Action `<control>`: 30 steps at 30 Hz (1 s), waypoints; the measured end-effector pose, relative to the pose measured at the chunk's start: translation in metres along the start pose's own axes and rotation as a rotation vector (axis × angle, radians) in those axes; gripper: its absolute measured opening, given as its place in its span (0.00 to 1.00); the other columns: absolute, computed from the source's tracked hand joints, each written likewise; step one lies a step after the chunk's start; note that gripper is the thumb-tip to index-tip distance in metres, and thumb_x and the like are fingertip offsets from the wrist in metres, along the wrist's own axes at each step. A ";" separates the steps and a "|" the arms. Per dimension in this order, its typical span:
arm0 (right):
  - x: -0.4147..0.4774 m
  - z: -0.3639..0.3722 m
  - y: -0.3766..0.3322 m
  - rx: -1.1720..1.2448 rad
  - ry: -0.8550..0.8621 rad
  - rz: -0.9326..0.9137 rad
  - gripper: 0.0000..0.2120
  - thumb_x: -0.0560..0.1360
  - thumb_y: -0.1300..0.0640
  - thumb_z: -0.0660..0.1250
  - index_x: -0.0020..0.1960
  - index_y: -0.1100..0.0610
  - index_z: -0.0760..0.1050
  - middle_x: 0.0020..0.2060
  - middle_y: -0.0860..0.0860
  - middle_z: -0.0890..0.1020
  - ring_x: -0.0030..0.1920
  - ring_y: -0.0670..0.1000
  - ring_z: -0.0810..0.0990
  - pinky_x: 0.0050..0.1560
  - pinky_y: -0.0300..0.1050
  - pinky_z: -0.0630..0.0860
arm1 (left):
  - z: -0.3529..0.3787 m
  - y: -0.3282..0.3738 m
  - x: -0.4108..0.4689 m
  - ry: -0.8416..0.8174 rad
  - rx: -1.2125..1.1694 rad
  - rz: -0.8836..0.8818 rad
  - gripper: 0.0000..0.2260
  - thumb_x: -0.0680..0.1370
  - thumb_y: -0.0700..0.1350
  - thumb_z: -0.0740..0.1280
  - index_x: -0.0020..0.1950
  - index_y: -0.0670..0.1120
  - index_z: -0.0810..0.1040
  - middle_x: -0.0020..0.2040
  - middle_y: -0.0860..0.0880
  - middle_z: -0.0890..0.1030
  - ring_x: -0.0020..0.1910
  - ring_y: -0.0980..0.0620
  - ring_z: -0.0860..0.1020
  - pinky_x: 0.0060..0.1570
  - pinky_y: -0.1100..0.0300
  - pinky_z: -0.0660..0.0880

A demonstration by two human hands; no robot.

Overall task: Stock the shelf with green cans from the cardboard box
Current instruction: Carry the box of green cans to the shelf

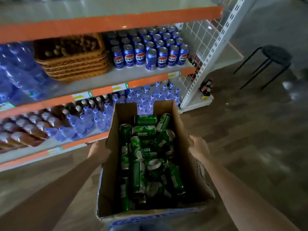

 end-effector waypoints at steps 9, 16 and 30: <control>0.023 0.034 -0.035 -0.087 -0.062 -0.121 0.26 0.73 0.68 0.62 0.71 0.57 0.67 0.65 0.56 0.75 0.64 0.56 0.73 0.58 0.41 0.70 | 0.022 -0.056 -0.023 0.108 -0.106 -0.184 0.13 0.68 0.31 0.65 0.50 0.40 0.81 0.43 0.38 0.82 0.45 0.40 0.80 0.38 0.60 0.69; 0.054 0.104 -0.035 0.043 -0.192 -0.089 0.26 0.75 0.73 0.57 0.72 0.60 0.64 0.64 0.59 0.73 0.56 0.53 0.75 0.46 0.34 0.68 | 0.039 -0.099 -0.017 0.155 -0.108 -0.290 0.13 0.68 0.32 0.64 0.49 0.41 0.80 0.43 0.40 0.82 0.44 0.42 0.79 0.37 0.61 0.66; 0.183 0.258 0.052 0.072 -0.268 -0.044 0.28 0.71 0.77 0.58 0.70 0.63 0.66 0.63 0.60 0.72 0.58 0.58 0.75 0.58 0.50 0.73 | 0.183 -0.179 0.055 0.174 -0.145 -0.439 0.17 0.68 0.30 0.64 0.54 0.40 0.80 0.49 0.37 0.81 0.50 0.39 0.78 0.40 0.60 0.66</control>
Point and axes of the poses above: each hand's wrist, its own x-axis towards the middle knuckle, its own z-axis out of the palm, y = z × x, the point moved 3 cm from there along x, towards the middle knuckle
